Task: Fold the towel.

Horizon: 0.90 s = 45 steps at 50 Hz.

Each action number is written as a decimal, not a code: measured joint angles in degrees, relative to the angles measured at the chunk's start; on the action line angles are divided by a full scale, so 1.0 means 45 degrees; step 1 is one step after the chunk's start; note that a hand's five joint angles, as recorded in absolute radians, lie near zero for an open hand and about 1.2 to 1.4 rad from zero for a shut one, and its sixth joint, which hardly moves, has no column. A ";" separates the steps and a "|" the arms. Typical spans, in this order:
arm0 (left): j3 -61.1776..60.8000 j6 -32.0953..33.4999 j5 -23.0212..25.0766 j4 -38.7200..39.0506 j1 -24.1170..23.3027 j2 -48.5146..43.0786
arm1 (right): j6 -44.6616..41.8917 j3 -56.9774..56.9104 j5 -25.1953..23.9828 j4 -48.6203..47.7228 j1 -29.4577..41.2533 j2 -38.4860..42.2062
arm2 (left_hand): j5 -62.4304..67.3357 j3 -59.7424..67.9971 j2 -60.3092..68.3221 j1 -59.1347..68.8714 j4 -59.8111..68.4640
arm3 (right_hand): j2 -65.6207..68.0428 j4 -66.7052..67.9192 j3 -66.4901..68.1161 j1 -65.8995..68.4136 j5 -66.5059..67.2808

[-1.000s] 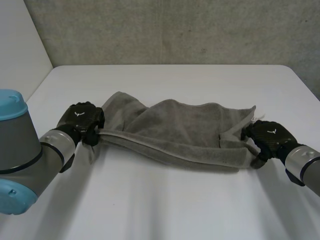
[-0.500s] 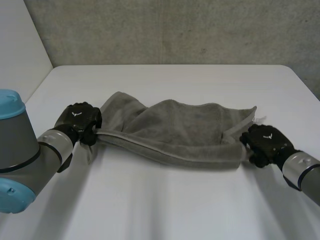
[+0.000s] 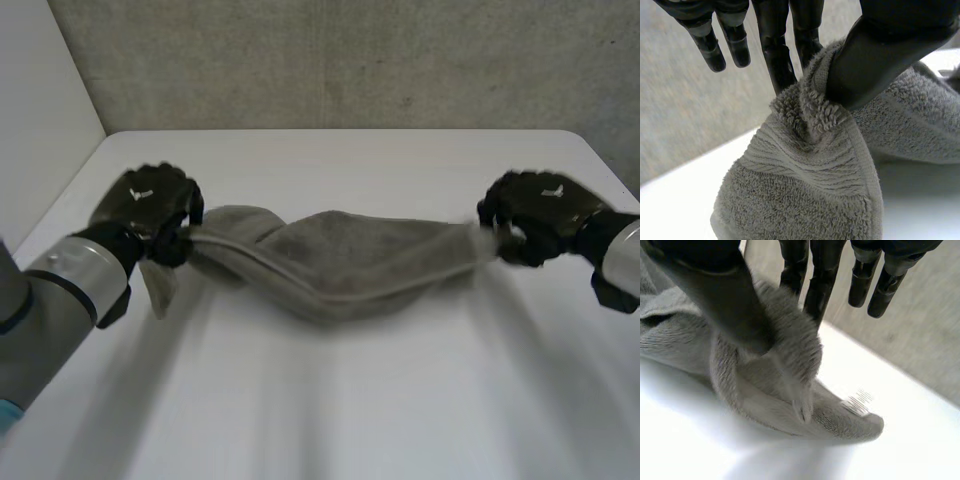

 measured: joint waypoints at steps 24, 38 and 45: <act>0.0092 0.0007 0.0082 -0.0143 0.0027 -0.1965 | -0.0980 0.1461 0.0863 -0.3816 0.1398 0.2028 | 0.0000 0.0000 0.0000 0.0000 0.0000 | -0.5663 0.0000 0.0001 -0.5953 -0.6269; 0.0047 0.0006 0.0078 -0.0142 0.0007 -0.1906 | -0.1234 0.4803 0.0220 -0.3160 0.0437 -0.1540 | 0.0000 0.0000 0.0000 0.0000 0.0001 | -0.5663 0.0000 0.0001 -0.5957 -0.6323; 0.0028 -0.0004 0.0076 -0.0142 0.0015 -0.1903 | -0.1943 0.6174 -0.0594 -0.3039 -0.0437 -0.1998 | 0.0000 0.0000 0.0000 0.0000 0.0001 | -0.5663 0.0000 0.0001 -0.6009 -0.6355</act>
